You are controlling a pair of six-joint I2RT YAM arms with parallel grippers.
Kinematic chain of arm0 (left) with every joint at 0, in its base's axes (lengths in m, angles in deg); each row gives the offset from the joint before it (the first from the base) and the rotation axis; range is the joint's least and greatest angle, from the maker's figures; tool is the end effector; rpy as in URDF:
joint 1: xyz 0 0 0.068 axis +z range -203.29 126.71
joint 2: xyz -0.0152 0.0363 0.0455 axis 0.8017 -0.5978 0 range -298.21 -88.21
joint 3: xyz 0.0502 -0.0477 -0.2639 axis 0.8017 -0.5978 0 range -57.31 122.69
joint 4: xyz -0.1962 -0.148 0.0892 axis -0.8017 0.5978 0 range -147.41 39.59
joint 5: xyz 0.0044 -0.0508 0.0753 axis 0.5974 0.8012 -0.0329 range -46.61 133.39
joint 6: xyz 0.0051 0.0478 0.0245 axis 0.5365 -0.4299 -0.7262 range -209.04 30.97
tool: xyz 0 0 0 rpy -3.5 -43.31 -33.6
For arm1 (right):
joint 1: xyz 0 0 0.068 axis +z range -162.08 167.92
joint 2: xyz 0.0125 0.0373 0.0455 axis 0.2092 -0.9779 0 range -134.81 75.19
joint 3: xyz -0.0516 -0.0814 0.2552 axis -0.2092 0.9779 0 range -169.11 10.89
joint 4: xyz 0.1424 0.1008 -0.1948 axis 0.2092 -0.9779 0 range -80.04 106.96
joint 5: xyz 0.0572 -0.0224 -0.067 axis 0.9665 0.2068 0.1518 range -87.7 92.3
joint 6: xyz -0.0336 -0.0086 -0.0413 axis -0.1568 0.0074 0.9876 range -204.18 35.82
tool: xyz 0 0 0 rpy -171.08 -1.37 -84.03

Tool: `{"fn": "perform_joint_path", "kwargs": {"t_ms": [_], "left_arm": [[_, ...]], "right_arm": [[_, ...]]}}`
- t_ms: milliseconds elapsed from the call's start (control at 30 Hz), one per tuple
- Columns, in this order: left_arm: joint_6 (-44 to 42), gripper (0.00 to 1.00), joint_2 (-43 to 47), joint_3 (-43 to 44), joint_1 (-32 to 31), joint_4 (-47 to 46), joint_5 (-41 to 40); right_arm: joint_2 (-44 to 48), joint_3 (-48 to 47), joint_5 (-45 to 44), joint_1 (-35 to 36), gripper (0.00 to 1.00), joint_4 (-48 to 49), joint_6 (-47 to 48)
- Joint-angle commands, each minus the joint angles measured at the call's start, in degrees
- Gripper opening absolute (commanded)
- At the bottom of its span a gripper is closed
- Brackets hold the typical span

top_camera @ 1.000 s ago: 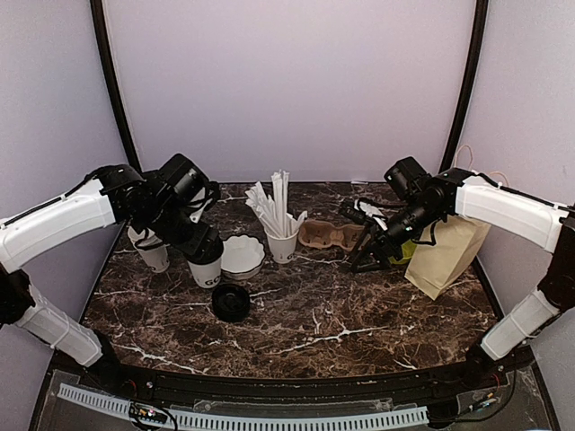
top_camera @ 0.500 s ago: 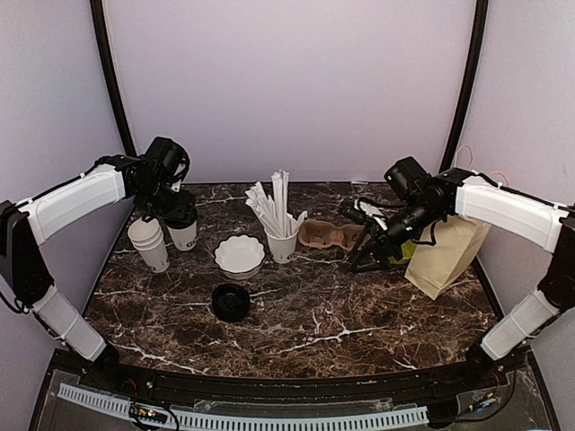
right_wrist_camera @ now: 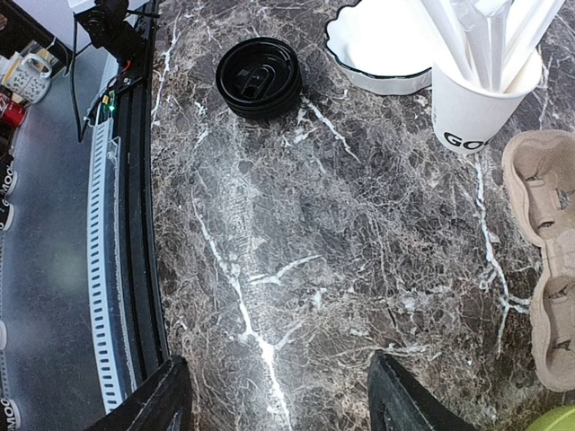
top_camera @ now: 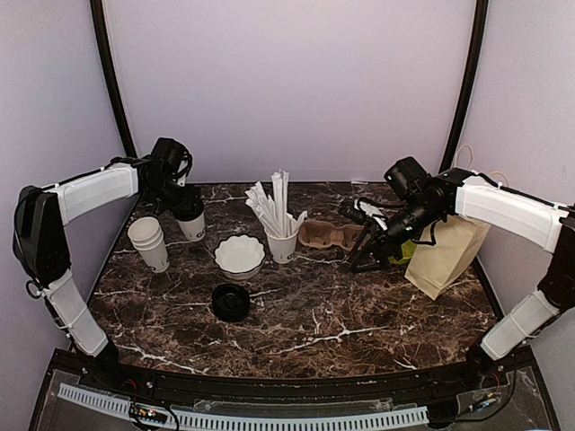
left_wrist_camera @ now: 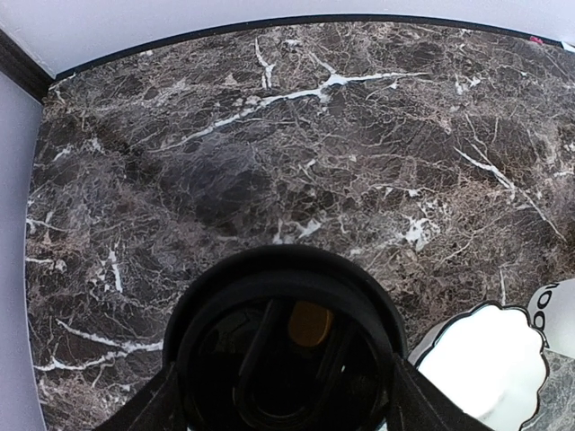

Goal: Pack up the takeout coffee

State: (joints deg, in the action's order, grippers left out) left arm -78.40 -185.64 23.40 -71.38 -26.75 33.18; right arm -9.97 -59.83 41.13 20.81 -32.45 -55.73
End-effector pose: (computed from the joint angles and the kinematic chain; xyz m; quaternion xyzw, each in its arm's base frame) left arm 0.3631 -0.1119 0.2821 0.0281 0.9281 -0.0095 0.3712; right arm 0.2354 0.1788 0.2822 -0.5332 0.7518 0.3319 0.2006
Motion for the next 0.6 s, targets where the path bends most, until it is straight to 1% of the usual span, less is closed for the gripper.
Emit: {"fn": "perform_joint_path", "kwargs": {"t_ms": [0,200,433,567], "left_arm": [[-0.7,0.64,-1.2,1.6,0.7,-2.7,1.2],[-0.4,0.66,-4.0,3.1,1.0,-1.6,2.5],[-0.3,0.77,-4.1,3.7,1.0,-0.8,2.3],[-0.3,0.81,-3.2,5.2,1.0,0.2,2.1]], "right_arm": [[1.3,0.2,-0.3,0.1,0.67,0.8,-0.1],[1.5,0.7,-0.4,0.1,0.67,1.0,-0.1],[1.5,0.9,-0.3,0.1,0.67,1.1,-0.1],[1.5,0.8,-0.2,0.1,0.67,1.1,-0.1]]}}
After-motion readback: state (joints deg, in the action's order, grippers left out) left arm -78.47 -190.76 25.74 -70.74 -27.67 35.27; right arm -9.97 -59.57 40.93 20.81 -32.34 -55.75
